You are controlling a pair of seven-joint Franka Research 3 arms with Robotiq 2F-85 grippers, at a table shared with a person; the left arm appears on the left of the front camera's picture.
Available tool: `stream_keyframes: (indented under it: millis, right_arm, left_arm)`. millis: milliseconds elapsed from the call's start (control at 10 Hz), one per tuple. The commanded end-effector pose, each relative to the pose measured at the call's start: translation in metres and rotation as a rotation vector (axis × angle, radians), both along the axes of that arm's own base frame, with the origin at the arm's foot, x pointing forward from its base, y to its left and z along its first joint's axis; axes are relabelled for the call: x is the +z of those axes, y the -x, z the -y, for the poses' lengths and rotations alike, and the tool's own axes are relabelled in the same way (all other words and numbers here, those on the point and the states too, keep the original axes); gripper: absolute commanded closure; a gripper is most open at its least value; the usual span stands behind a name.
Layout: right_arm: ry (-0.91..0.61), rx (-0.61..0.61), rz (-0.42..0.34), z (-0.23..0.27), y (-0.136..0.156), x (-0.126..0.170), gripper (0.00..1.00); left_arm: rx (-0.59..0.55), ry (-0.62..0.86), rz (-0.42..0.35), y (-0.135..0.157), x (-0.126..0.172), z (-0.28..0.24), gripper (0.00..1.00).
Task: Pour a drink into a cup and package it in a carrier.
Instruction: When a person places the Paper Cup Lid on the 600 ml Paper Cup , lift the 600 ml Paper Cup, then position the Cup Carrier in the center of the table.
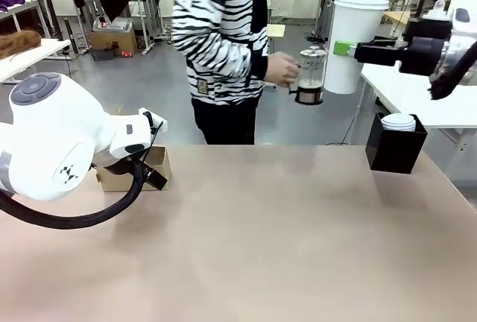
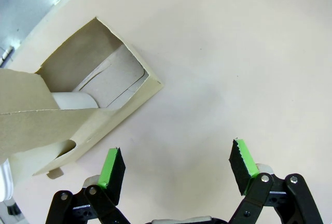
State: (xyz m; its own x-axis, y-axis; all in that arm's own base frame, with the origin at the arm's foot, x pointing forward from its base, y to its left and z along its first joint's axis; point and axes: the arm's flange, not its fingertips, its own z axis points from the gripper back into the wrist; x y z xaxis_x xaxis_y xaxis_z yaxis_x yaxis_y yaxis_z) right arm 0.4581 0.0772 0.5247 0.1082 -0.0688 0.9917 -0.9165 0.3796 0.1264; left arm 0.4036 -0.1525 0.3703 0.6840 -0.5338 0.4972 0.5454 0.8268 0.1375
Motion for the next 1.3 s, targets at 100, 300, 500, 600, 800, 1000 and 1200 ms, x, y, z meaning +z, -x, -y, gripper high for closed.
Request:
stream_keyframes:
  millis: [100,300,500,600,800,1000,1200]
  right_arm:
    - [0.000,0.000,0.000,0.000,0.000,0.000,0.19]
    - [0.000,0.000,0.000,0.000,0.000,0.000,0.19]
    - [0.000,0.000,0.000,0.000,0.000,0.000,0.19]
    - [0.000,0.000,0.000,0.000,0.000,0.000,0.19]
    - [0.000,0.000,0.000,0.000,0.000,0.000,0.19]
    - [0.000,0.000,0.000,0.000,0.000,0.000,0.19]
    - [0.000,0.000,0.000,0.000,0.000,0.000,0.19]
  left_arm:
    - [0.000,0.003,-0.001,0.000,0.000,-0.001,0.00]
    - [0.000,0.003,-0.001,0.000,0.000,-0.001,0.00]
    - [0.000,0.003,-0.001,0.000,0.000,-0.001,0.00]
    - [0.000,0.003,-0.001,0.000,0.000,-0.001,0.00]
    - [0.000,0.003,-0.001,0.000,0.000,-0.001,0.00]
    - [0.000,0.003,-0.001,0.000,0.000,-0.001,0.00]
    - [0.000,0.003,-0.001,0.000,0.000,-0.001,0.00]
